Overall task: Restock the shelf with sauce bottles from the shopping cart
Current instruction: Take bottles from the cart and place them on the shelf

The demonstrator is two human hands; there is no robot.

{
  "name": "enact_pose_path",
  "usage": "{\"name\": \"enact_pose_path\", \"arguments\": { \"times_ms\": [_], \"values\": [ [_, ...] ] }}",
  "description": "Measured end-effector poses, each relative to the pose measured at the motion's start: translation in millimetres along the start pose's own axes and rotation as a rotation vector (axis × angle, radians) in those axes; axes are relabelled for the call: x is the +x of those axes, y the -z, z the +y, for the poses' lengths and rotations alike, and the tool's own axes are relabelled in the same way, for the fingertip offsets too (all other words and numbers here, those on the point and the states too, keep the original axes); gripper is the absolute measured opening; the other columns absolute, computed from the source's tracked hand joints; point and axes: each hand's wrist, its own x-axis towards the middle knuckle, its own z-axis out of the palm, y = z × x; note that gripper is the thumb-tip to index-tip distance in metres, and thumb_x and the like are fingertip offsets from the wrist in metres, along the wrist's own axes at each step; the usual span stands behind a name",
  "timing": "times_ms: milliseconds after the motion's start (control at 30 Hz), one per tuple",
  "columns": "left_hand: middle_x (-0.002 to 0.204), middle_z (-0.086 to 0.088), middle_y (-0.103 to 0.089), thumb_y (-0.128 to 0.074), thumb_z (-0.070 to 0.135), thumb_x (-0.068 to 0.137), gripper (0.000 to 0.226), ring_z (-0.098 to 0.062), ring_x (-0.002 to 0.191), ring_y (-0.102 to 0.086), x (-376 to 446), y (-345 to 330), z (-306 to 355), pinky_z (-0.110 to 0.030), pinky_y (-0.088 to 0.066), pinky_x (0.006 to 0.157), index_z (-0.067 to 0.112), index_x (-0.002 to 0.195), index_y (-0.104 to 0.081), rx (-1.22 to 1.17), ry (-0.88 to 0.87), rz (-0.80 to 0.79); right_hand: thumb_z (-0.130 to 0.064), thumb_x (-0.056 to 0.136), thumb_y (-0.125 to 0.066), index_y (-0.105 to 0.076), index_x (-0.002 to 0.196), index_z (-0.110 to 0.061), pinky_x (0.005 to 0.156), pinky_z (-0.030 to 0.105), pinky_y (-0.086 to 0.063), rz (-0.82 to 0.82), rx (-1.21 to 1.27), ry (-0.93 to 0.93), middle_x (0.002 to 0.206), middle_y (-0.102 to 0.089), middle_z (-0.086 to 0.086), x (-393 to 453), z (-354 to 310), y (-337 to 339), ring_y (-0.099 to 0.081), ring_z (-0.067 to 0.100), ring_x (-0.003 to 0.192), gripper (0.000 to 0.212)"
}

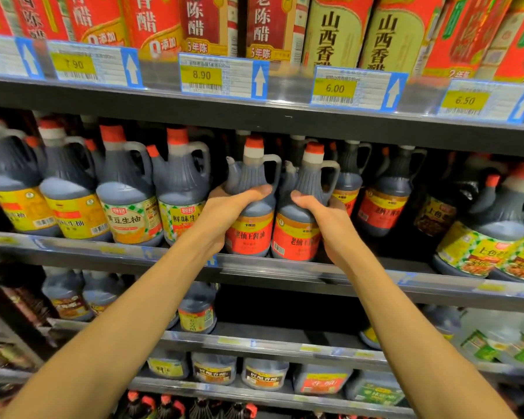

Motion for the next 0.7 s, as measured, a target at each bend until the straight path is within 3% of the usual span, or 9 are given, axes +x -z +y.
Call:
{"name": "enact_pose_path", "arguments": {
  "times_ms": [267,400,533,700],
  "values": [
    [0.120,0.007,-0.072,-0.091,0.048,0.063,0.086,-0.010,0.106,-0.070,-10,-3,-20,-0.032,-0.056,0.089,0.018,0.136,-0.057,0.096,-0.084,0.155,-0.027,0.085,-0.080,-0.070,0.108,-0.025,0.091,0.037,-0.058,-0.052,-0.023,0.024,0.103,-0.080,-0.005,-5,0,2,-0.076,0.015,0.098,0.025],
    [0.116,0.005,-0.074,-0.092,0.042,0.063,0.082,-0.013,0.102,-0.073,-9,-6,-18,-0.033,-0.059,0.084,0.016,0.133,-0.060,0.053,-0.077,0.188,-0.026,0.085,-0.081,-0.072,0.109,-0.023,0.092,0.039,-0.058,-0.055,-0.012,0.016,0.105,-0.080,-0.002,-5,0,2,-0.076,0.017,0.099,0.026],
    [0.114,0.006,-0.074,-0.090,0.031,0.073,0.062,-0.012,0.101,-0.072,-5,-9,-18,-0.036,-0.059,0.089,0.019,0.128,-0.061,0.030,-0.088,0.213,-0.028,0.083,-0.082,-0.070,0.114,-0.020,0.088,0.038,-0.059,-0.037,-0.014,0.014,0.104,-0.080,-0.002,-5,1,0,-0.077,0.018,0.097,0.033],
    [0.115,0.006,-0.074,-0.090,0.037,0.071,0.059,-0.015,0.103,-0.072,2,-10,-18,-0.043,-0.058,0.095,0.026,0.122,-0.061,0.043,-0.084,0.219,-0.027,0.084,-0.081,-0.070,0.108,-0.023,0.087,0.036,-0.059,-0.024,-0.016,0.019,0.102,-0.080,-0.002,-4,0,1,-0.077,0.017,0.095,0.026]
  ]
}}
